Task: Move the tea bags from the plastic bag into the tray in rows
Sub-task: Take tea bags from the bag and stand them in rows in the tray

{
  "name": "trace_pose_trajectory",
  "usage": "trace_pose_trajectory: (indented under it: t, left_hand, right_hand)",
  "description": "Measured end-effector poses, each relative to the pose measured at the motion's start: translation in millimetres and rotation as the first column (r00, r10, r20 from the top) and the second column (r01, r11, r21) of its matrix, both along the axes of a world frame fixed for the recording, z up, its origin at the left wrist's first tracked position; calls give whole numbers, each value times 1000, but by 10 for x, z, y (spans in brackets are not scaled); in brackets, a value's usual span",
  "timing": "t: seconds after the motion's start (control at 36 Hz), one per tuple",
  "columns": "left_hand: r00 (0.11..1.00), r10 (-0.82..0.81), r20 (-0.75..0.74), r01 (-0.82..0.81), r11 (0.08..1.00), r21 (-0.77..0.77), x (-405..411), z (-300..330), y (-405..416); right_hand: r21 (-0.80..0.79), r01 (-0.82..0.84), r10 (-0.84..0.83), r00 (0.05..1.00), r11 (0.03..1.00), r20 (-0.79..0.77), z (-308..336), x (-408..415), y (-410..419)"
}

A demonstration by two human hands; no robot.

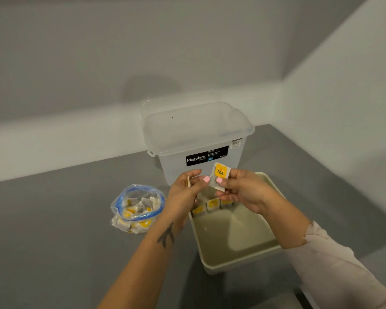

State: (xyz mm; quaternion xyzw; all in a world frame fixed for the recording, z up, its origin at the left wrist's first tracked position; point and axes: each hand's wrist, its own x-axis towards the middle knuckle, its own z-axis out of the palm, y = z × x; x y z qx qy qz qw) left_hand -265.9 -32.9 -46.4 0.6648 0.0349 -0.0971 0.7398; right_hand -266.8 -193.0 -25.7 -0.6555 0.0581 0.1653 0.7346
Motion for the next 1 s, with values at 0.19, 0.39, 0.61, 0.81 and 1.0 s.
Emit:
trace_pose_trajectory:
  t: [0.19, 0.39, 0.61, 0.81, 1.0]
  left_hand:
    - [992, 5, 124, -12, 998, 55, -57, 10, -123]
    - [969, 45, 244, -97, 974, 205, -38, -28, -140]
    - [911, 29, 410, -202, 901, 385, -20, -23, -144]
    - [867, 50, 496, -280, 872, 401, -109, 7, -220]
    - [871, 54, 489, -281, 871, 404, -147, -24, -261]
  right_hand:
    - [-3, -47, 47, 999, 999, -13, -2, -25, -76]
    - [-27, -52, 51, 998, 998, -24, -12, -27, -93]
    - [110, 30, -17, 992, 993, -123, -5, -10, -74]
    - [256, 145, -90, 973, 956, -214, -38, 30, -29]
    - [333, 219, -143, 961, 917, -238, -81, 47, 46]
